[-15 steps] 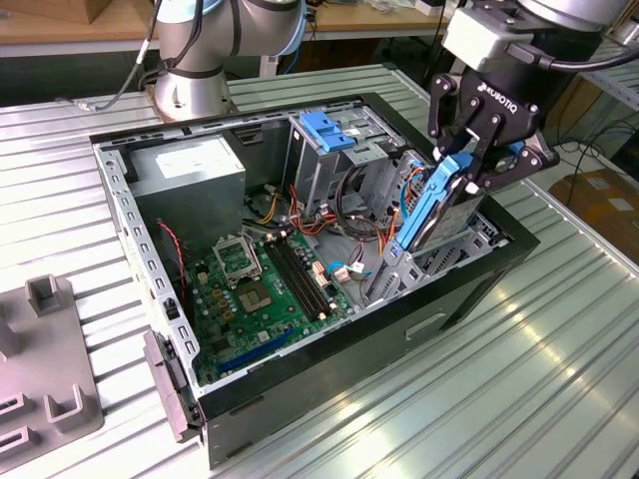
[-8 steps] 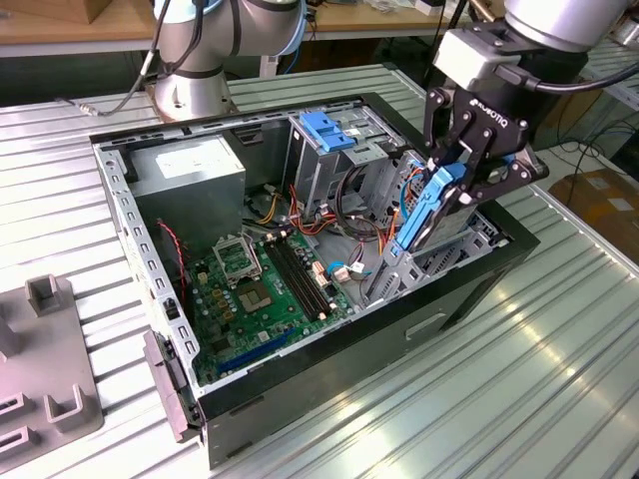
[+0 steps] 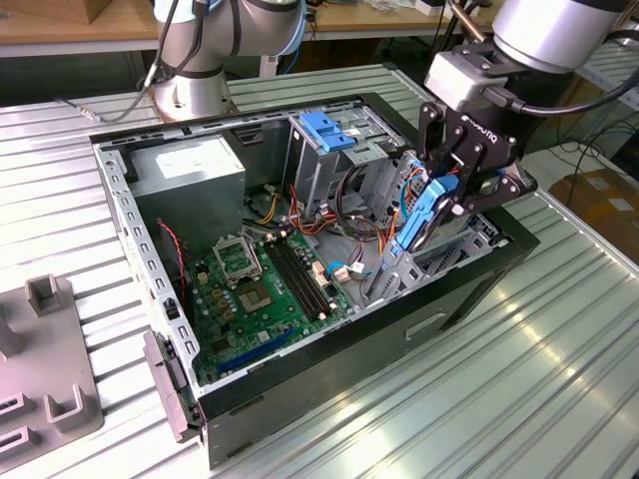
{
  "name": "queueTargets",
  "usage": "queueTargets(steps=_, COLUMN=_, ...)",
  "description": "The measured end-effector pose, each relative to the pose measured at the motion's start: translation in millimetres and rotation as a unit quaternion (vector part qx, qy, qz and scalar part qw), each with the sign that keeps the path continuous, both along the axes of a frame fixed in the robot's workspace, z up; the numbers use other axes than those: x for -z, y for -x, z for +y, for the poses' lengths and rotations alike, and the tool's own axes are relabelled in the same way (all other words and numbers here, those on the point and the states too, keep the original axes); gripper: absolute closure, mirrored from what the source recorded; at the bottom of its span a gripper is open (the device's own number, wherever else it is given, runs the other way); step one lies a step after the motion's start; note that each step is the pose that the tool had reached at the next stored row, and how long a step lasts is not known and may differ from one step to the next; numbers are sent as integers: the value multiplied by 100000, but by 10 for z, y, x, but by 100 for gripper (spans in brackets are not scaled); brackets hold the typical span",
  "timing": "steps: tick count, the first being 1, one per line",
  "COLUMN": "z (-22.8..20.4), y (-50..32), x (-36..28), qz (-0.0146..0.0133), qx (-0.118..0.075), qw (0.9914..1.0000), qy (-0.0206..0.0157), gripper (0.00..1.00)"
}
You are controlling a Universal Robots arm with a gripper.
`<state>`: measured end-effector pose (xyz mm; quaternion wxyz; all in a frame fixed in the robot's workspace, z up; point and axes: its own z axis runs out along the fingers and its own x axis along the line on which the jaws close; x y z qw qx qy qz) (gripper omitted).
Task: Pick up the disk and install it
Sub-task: 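Insert the disk into the insertion slot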
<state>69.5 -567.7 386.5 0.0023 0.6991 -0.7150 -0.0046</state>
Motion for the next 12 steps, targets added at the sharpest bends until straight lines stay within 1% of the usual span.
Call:
queueTargets(steps=3, z=0, y=0, x=54, qz=2, qx=0, qw=100000, qy=4, gripper=63)
queueTargets(steps=4, z=0, y=0, x=86, qz=1, qx=-1, qw=100000, qy=6, gripper=63)
queueTargets(steps=10, z=0, y=0, x=202, qz=2, qx=0, qw=100000, qy=14, gripper=63)
queueTargets(steps=12, z=0, y=0, x=272, qz=4, qx=0, qw=100000, qy=10, gripper=63)
